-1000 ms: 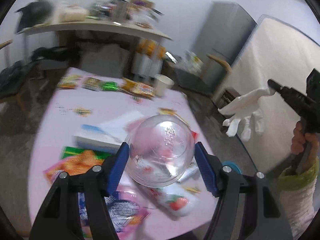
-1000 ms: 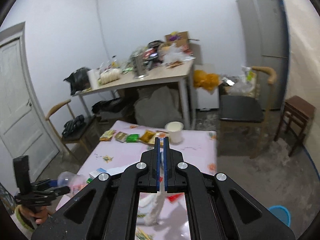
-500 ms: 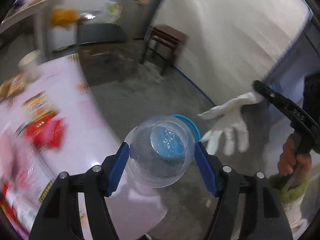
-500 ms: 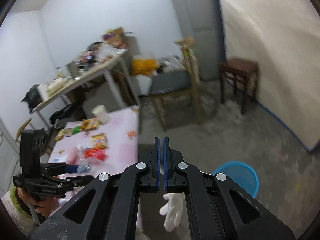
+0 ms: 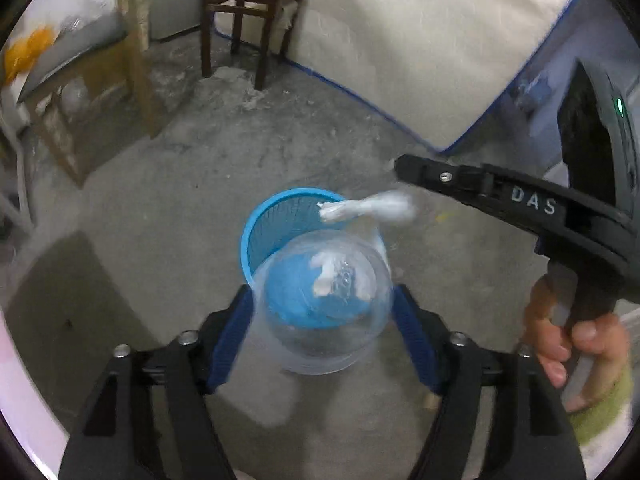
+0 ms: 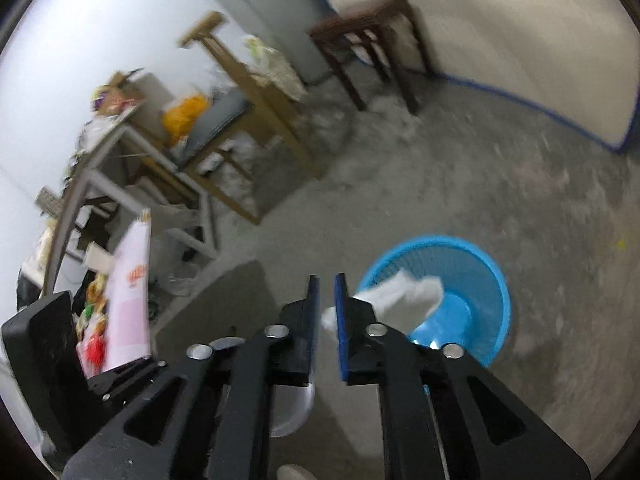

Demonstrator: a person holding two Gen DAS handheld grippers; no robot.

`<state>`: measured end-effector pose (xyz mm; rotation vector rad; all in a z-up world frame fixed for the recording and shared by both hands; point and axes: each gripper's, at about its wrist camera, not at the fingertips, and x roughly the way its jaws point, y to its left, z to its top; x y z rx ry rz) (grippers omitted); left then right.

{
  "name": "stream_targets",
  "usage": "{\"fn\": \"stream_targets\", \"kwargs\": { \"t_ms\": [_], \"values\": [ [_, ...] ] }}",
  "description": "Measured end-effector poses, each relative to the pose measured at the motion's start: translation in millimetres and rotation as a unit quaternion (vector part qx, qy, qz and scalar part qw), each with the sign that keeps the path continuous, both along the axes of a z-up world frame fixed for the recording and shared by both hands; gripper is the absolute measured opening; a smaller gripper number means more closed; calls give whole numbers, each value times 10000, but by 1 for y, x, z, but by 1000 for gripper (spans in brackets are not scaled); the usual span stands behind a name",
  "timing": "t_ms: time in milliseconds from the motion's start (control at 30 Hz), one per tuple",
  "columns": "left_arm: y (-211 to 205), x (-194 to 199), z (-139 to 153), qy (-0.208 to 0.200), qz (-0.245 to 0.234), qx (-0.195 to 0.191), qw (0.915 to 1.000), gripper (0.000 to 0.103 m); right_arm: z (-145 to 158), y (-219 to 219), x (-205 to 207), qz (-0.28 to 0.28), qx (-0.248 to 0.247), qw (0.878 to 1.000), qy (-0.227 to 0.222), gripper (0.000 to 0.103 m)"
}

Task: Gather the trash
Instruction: 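Carry cup and glove over the blue wastebasket and open both grippers, then move both empty grippers back over the table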

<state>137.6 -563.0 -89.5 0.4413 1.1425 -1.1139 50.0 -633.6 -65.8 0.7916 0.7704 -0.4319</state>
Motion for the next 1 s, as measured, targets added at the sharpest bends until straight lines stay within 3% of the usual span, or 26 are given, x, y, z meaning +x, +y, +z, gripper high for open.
{"fn": "stream_targets", "kwargs": {
  "t_ms": [33, 67, 133, 233, 400, 600, 667, 800, 1000],
  "values": [
    [-8, -2, -9, -48, 53, 83, 9999, 87, -14, -6, -1, -122, 58, 9998, 160, 39],
    [-11, -2, -16, -34, 128, 127, 9998, 88, -21, -10, -4, -194, 44, 9994, 281, 48],
    [-14, -5, -24, 40, 323, 158, 9993, 88, -34, -11, -10, -352, -3, 9981, 503, 48],
    [3, -6, -20, 224, 408, -15, 9989, 89, -37, -7, -23, -424, 139, 9983, 377, 51],
    [28, -13, 14, -203, 247, -438, 9985, 89, -23, 3, -33, -338, -85, 9991, 229, 62],
    [86, -27, 70, -436, 110, -1208, 9917, 91, 15, 29, -44, -73, -380, 9991, -177, 72],
    [114, -37, 87, -304, -68, -1488, 9884, 94, 34, 43, -48, 93, -513, 9981, -329, 75],
    [157, -55, 108, -98, -330, -1631, 9860, 94, 67, 73, -48, 522, -777, 9944, -489, 80],
    [238, -59, 140, -390, -78, -1833, 9822, 97, 105, 131, -21, 1316, -911, 9849, -658, 84]
  ]
}}
